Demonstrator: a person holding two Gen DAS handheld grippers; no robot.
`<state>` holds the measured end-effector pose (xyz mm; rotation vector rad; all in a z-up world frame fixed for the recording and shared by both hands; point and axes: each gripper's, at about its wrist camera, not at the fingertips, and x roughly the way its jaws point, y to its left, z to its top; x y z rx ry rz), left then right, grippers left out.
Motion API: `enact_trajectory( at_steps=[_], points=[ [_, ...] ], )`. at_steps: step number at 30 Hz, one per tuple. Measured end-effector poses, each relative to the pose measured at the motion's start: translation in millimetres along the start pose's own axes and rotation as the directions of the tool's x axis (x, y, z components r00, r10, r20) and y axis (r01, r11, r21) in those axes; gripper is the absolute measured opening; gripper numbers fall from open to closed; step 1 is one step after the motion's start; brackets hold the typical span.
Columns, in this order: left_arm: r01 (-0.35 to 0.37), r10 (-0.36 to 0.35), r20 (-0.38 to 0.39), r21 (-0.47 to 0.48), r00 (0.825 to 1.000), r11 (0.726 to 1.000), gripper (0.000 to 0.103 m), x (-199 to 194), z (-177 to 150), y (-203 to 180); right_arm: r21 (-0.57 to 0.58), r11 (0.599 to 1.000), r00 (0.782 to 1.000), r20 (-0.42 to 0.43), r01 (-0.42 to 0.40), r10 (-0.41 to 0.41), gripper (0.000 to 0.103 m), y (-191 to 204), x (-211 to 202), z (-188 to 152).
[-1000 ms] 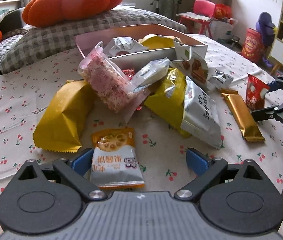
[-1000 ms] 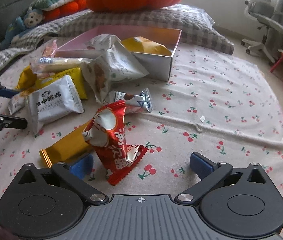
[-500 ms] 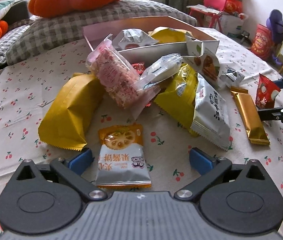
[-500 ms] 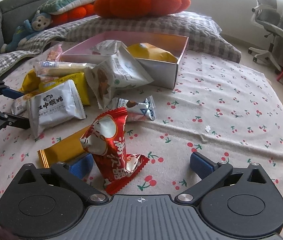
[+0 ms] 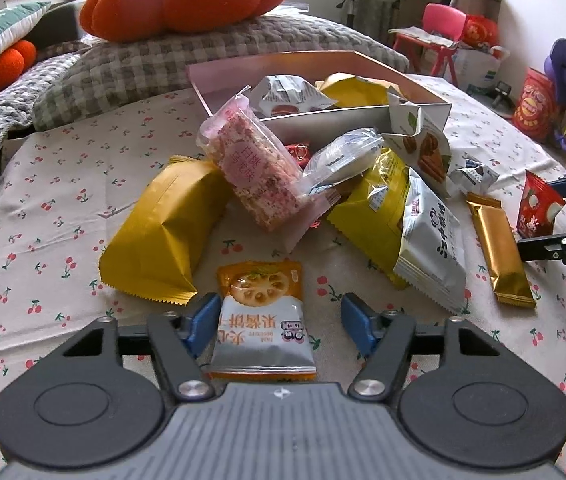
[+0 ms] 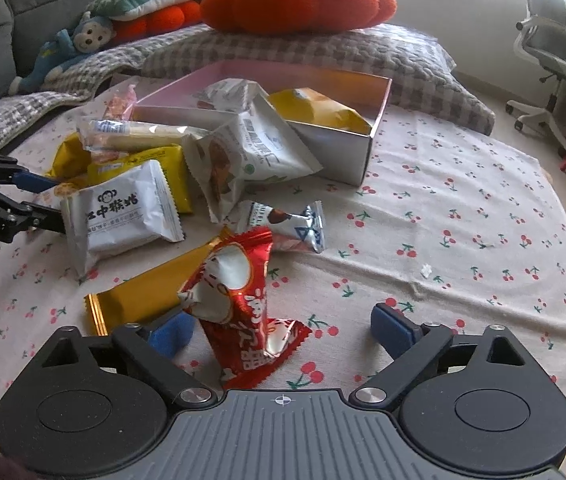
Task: Organize snacks
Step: 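Grasp an orange-white biscuit packet with the left gripper while the right grasps a red candy wrapper, then carry the biscuit packet and red candy wrapper over the pink box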
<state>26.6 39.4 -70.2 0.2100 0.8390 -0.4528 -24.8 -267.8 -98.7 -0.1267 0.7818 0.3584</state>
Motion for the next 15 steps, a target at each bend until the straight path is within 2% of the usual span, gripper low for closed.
enact_trajectory(
  at_steps=[9,11,15],
  points=[
    [-0.022,0.021,-0.007,-0.033,1.000,0.999,0.040,-1.9,1.9,5.2,-0.021,1.000,1.000,0.001,-0.019,0.019,0.078,6.0,-5.4,0.2],
    [-0.019,0.019,-0.009,-0.047,1.000,0.999,0.039,-2.1,2.0,6.9,-0.023,0.999,1.000,0.003,-0.024,0.024,0.067,7.8,-6.4,1.1],
    [-0.023,0.022,-0.016,-0.056,1.000,0.998,0.037,-2.8,2.3,7.7,-0.032,0.999,0.999,-0.002,-0.037,0.037,0.052,10.3,-6.7,2.6]
  ],
)
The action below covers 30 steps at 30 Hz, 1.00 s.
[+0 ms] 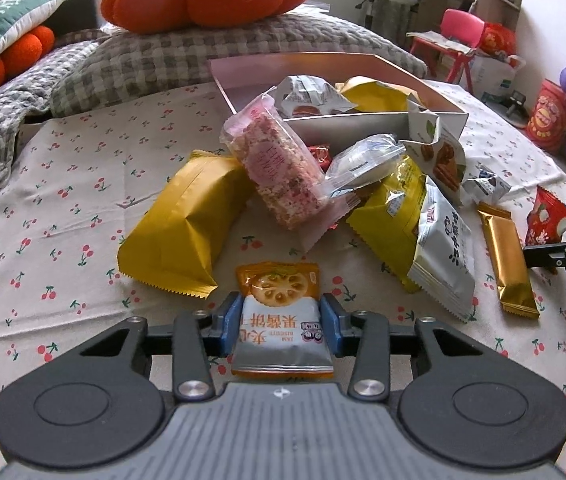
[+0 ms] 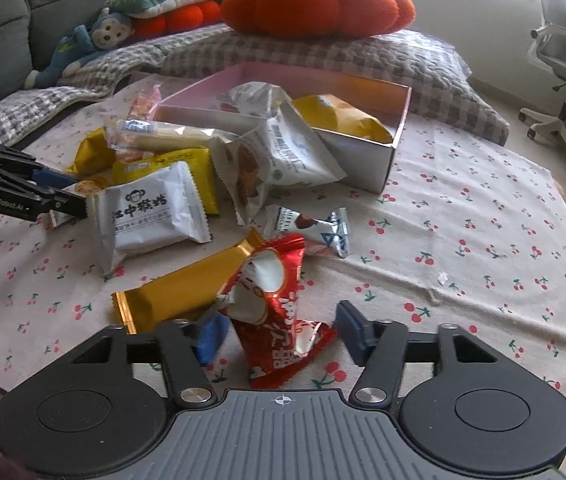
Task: Organize snacks
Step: 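Carry the biscuit packet and red candy wrapper over the pink box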
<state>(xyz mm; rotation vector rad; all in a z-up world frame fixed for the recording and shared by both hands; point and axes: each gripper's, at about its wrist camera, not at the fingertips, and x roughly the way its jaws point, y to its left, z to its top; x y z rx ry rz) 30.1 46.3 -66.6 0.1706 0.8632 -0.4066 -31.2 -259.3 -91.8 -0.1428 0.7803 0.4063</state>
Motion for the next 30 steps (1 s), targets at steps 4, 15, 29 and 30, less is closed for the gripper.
enact_trajectory(
  at_steps=[4,15,29,30],
  points=[
    [0.004,-0.004,-0.007,-0.019,1.000,1.000,0.036,-0.1,1.4,2.4,-0.026,1.000,1.000,-0.012,-0.018,0.017,0.036,4.3,-0.5,3.1],
    [0.018,-0.019,-0.013,-0.069,1.000,0.997,0.036,-8.7,10.9,5.5,-0.007,1.000,1.000,-0.024,-0.003,0.003,0.032,0.7,-4.4,11.7],
    [0.077,-0.065,0.093,-0.127,0.994,0.989,0.036,-35.3,46.2,0.4,0.080,0.997,0.999,0.033,0.012,-0.015,0.032,-11.7,-14.4,49.6],
    [0.082,-0.069,0.098,-0.130,0.993,0.988,0.036,-35.4,49.4,-0.6,0.088,0.996,0.999,0.033,0.014,-0.017,0.032,-12.5,-14.4,52.9]
  ],
)
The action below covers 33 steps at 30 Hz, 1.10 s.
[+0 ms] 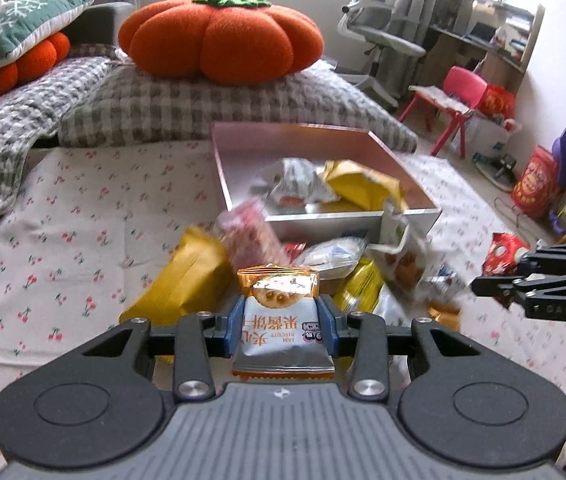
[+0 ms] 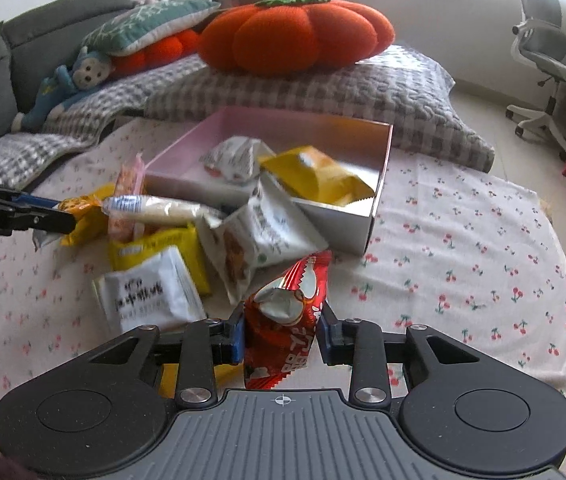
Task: Organize snacks
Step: 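Carry the biscuit packet and red candy wrapper over the pink box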
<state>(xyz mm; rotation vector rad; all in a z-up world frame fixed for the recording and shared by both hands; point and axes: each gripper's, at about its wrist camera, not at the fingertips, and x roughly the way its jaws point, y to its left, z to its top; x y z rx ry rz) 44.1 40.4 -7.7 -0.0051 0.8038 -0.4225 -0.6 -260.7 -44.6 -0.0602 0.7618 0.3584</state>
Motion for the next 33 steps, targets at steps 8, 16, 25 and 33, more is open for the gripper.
enact_trajectory(
  at_steps=[8,16,25,33],
  points=[
    [0.038,-0.037,0.041,-0.040,0.998,0.998,0.036,9.5,26.1,-8.4,0.059,0.998,0.999,0.008,0.035,-0.036,0.032,-10.0,7.9,27.5],
    [0.054,-0.050,0.059,-0.077,0.997,0.996,0.036,7.9,37.3,-8.8,0.093,0.995,0.999,0.020,0.029,-0.031,0.032,-21.6,12.4,49.4],
    [0.044,-0.036,0.054,-0.167,0.998,0.985,0.036,27.7,53.7,-4.2,0.182,0.983,0.999,0.025,-0.026,0.021,0.032,-32.6,28.9,71.5],
    [0.067,-0.058,0.056,-0.191,0.997,0.979,0.036,69.5,68.8,-17.1,0.275,0.955,0.994,0.041,-0.111,0.104,0.032,-34.5,58.5,96.6]
  ],
)
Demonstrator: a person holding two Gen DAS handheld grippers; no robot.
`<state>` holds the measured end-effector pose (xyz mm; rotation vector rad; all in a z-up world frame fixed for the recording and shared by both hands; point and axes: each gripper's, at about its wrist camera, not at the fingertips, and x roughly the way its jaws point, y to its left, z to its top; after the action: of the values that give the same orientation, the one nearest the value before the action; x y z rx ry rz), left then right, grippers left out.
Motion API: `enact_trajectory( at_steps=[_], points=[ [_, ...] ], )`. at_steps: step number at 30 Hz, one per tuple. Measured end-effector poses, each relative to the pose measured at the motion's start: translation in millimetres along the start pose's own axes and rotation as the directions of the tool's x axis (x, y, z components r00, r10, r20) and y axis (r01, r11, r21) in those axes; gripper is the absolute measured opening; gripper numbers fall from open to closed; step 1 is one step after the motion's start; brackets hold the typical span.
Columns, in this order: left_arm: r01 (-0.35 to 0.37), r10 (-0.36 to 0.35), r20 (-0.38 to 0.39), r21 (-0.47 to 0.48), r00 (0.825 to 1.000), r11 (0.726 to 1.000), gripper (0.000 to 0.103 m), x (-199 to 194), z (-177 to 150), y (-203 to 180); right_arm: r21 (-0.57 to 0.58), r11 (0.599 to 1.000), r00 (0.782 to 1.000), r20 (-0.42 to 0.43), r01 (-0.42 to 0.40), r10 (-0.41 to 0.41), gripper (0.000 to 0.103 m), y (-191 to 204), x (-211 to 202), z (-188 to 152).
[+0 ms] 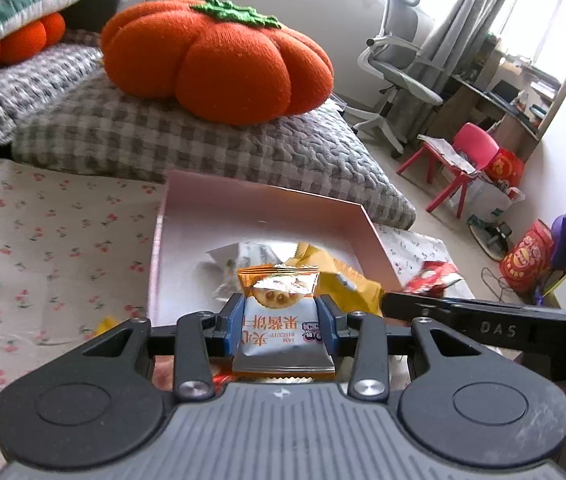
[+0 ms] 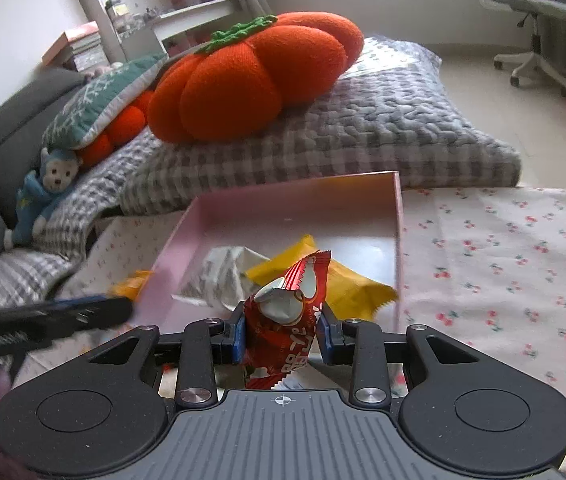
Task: Organize snacks
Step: 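Carry the biscuit packet and red candy wrapper over the pink box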
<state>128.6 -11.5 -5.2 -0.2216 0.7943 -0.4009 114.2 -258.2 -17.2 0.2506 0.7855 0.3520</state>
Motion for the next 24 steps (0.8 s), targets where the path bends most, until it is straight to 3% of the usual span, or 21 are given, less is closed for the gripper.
enact_trajectory(
  at_steps=[15,20,24],
  points=[
    [0.023,-0.024,-0.031,-0.050,0.999,0.998,0.036,39.4,-10.1,5.6,0.056,0.998,1.000,-0.022,-0.017,0.018,0.032,-6.8,52.7,-3.8],
    [0.010,-0.011,-0.022,-0.026,1.000,1.000,0.036,41.1,-8.5,0.8,0.022,1.000,1.000,-0.026,0.009,-0.008,0.031,-8.3,55.6,-7.0],
    [-0.002,0.002,-0.020,-0.031,1.000,1.000,0.036,44.1,-12.3,0.5,0.003,0.997,0.997,-0.031,0.078,-0.077,0.031,-12.8,59.0,-7.5]
  ],
)
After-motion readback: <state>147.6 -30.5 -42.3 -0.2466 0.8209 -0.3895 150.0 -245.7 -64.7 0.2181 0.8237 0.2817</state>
